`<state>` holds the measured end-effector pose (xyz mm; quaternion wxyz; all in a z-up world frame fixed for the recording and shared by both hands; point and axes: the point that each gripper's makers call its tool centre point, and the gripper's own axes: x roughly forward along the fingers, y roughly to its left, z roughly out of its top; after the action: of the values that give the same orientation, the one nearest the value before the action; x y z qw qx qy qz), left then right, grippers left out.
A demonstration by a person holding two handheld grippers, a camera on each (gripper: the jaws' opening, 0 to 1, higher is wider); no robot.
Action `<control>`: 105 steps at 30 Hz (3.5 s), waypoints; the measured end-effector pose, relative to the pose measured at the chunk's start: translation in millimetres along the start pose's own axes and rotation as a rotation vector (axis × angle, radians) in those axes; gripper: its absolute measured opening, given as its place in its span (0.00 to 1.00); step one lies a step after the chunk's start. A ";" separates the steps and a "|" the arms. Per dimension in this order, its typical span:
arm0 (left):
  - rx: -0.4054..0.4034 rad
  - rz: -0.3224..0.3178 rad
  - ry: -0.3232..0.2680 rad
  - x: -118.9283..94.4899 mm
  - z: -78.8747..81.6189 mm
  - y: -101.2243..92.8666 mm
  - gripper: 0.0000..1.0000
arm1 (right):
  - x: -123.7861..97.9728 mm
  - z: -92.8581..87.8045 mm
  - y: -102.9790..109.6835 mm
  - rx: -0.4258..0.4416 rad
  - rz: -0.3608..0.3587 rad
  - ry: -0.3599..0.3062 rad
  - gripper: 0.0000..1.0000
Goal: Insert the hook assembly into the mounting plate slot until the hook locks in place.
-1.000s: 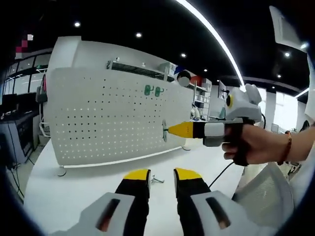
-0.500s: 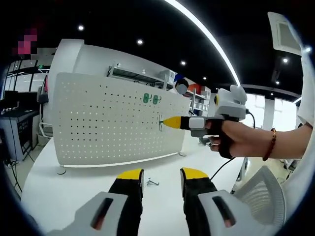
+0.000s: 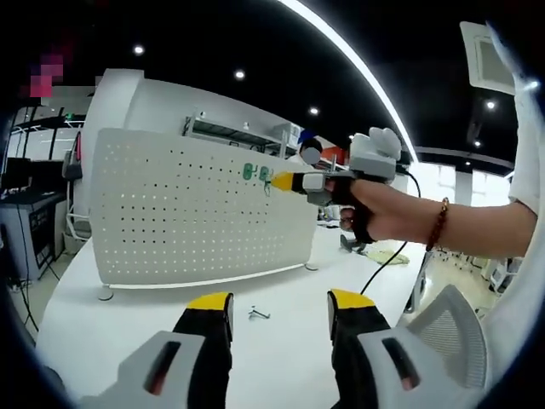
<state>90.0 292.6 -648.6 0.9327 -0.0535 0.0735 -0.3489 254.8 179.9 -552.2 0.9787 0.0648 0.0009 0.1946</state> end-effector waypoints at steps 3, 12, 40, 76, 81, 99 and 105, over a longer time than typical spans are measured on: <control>0.020 0.001 0.007 -0.6 -0.8 -0.6 0.51 | 5.8 5.5 0.4 -0.036 -0.012 -0.001 0.02; 0.019 0.012 0.000 -3.5 1.5 5.8 0.57 | 26.5 17.1 3.2 -0.097 -0.031 -0.011 0.02; 0.013 -0.049 -0.020 8.0 7.2 19.2 0.70 | 79.1 32.4 -25.6 -0.182 -0.115 -0.020 0.02; -0.018 -0.087 -0.028 22.6 3.2 35.2 0.70 | 131.3 40.4 -54.9 -0.248 -0.205 -0.026 0.02; -0.021 -0.095 -0.017 22.7 1.0 35.7 0.70 | 135.0 38.8 -54.6 -0.255 -0.201 -0.019 0.02; -0.062 -0.091 -0.010 25.3 -3.9 39.6 0.70 | 149.1 32.4 -60.8 -0.221 -0.219 -0.010 0.02; -0.066 -0.084 -0.010 24.5 -3.9 43.0 0.70 | 149.7 29.5 -59.0 -0.212 -0.242 -0.018 0.02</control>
<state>135.2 308.6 -661.4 0.9154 -0.0891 0.0778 -0.3849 416.4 179.2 -527.0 0.9964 -0.0378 -0.0204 0.0735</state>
